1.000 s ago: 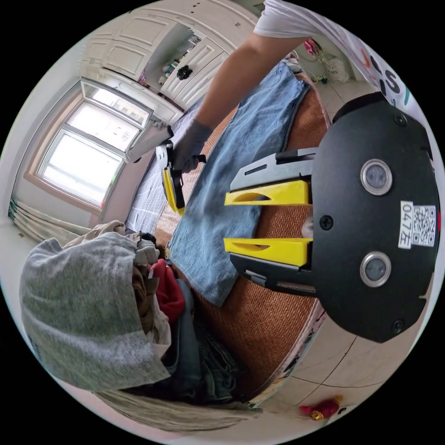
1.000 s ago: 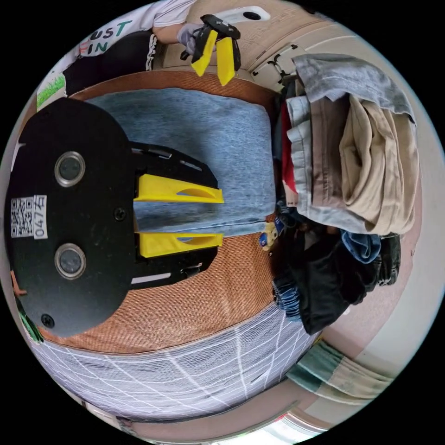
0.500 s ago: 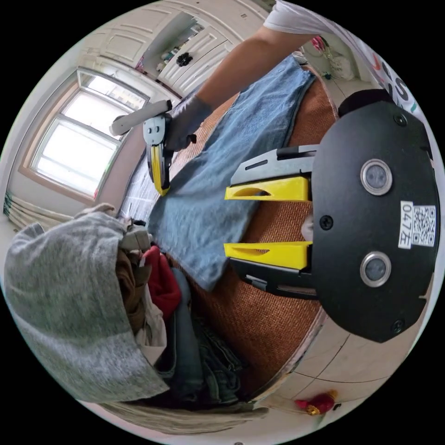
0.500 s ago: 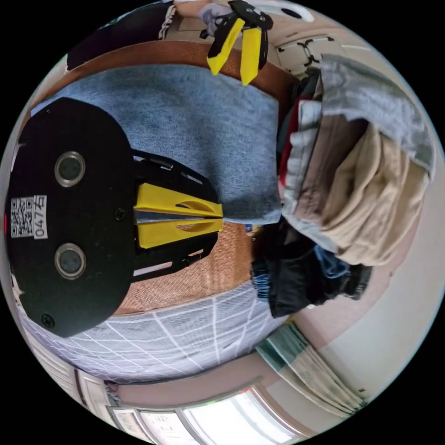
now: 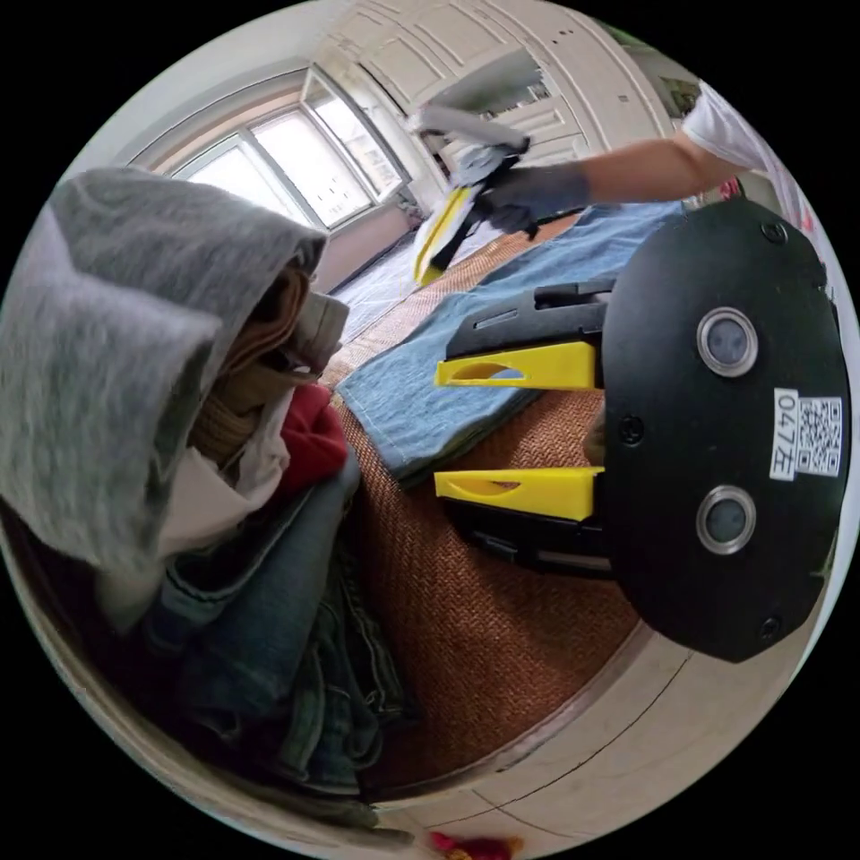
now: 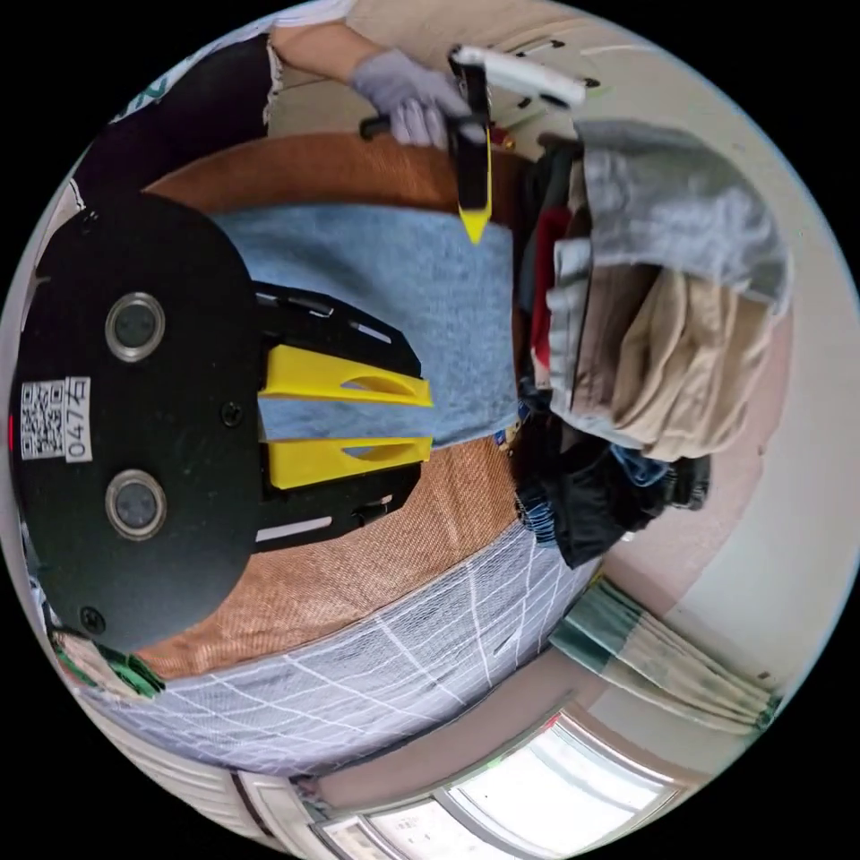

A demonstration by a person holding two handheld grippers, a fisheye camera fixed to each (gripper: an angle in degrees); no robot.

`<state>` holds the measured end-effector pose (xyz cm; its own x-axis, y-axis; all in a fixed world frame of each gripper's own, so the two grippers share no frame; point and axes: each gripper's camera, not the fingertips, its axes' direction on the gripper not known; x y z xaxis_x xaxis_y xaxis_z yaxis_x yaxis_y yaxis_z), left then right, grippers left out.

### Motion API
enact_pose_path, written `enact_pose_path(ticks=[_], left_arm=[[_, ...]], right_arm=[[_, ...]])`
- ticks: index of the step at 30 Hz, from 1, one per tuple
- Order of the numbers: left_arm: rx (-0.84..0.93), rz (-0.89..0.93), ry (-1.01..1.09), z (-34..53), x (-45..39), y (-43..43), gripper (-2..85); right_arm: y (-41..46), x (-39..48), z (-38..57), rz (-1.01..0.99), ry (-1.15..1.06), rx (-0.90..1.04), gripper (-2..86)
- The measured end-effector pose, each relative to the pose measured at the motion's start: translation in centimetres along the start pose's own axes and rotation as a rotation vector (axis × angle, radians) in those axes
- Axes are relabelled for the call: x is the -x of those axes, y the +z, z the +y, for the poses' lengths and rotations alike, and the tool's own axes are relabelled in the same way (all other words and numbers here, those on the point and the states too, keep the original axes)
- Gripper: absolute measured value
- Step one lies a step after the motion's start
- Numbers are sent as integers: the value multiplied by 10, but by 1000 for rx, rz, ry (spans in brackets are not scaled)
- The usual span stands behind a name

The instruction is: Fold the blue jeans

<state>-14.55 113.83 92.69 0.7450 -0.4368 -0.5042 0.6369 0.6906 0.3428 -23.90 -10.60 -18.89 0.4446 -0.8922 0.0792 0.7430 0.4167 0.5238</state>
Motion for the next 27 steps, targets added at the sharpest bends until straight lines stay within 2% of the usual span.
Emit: enact_pose_path(ticks=[3,6,8,10,12,14,16,18,19,20,21,23,27], left_arm=[[-46,29,-37,21,16,7,126],[-36,104,-20,31,24,17,110],[-30,193,-8,39,35,20,40],[-82,155,20,47,35,-4,6],[-127,77,119,55,19,-36,-1],[-164,-1,214,65,3,-73,-6],[-163,-49,236,70,4,-88,-7],[-133,-75,198,70,22,-92,-7],[-106,-74,145,71,41,-91,-7],[-88,-73,102,72,60,-90,-7],[-84,-72,86,73,69,-91,-7],[-85,-55,42,75,97,-101,-8],[-87,25,51,59,122,-115,-7]], right_arm=[[-44,11,69,-6,85,-36,13],[-69,9,145,-33,259,-7,9],[-71,9,192,-14,352,38,3],[-60,6,208,8,356,95,1],[-49,-2,204,12,341,150,4],[-40,-22,185,45,336,125,2],[-21,-38,167,35,333,133,-3],[16,-46,153,61,292,207,-6],[49,-51,151,86,276,309,-6],[64,-56,154,75,262,309,-6],[62,-61,156,86,292,272,-6],[71,-87,167,133,412,356,-6],[25,-76,199,-23,427,190,-2]])
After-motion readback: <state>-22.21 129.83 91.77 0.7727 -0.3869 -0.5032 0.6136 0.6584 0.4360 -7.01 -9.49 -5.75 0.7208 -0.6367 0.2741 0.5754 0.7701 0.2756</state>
